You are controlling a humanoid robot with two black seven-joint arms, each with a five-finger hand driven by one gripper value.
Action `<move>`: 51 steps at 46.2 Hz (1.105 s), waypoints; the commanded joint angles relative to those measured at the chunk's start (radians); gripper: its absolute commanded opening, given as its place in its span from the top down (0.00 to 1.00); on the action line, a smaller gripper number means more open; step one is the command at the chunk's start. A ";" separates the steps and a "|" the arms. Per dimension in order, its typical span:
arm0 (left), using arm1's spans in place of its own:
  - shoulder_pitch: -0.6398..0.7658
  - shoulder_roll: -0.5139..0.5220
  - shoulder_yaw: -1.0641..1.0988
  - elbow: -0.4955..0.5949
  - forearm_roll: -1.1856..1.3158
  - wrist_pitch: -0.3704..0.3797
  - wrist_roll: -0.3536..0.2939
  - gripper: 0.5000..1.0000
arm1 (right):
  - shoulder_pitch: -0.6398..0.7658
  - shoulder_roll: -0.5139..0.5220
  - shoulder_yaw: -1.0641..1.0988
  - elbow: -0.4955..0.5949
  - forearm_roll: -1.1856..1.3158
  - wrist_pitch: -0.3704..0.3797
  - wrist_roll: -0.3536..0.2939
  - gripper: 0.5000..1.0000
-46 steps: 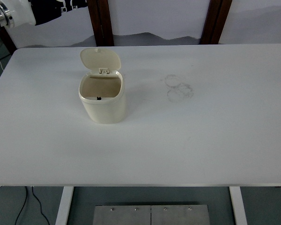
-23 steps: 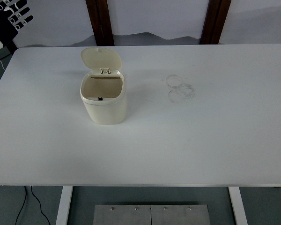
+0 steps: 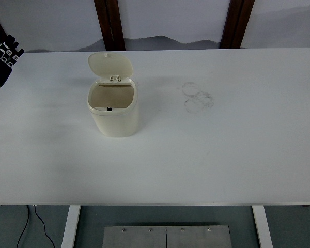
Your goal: Open trash can
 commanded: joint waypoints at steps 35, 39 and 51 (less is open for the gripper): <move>0.112 -0.074 -0.004 0.013 -0.046 -0.009 -0.074 0.00 | 0.000 0.000 0.000 0.000 0.000 0.000 0.000 0.01; 0.113 -0.076 -0.004 0.013 -0.046 -0.009 -0.074 0.00 | 0.000 0.000 0.000 0.000 0.000 0.000 0.000 0.02; 0.124 -0.071 -0.004 0.013 -0.044 -0.012 -0.074 0.00 | 0.000 0.000 0.000 0.000 0.000 0.000 0.000 0.02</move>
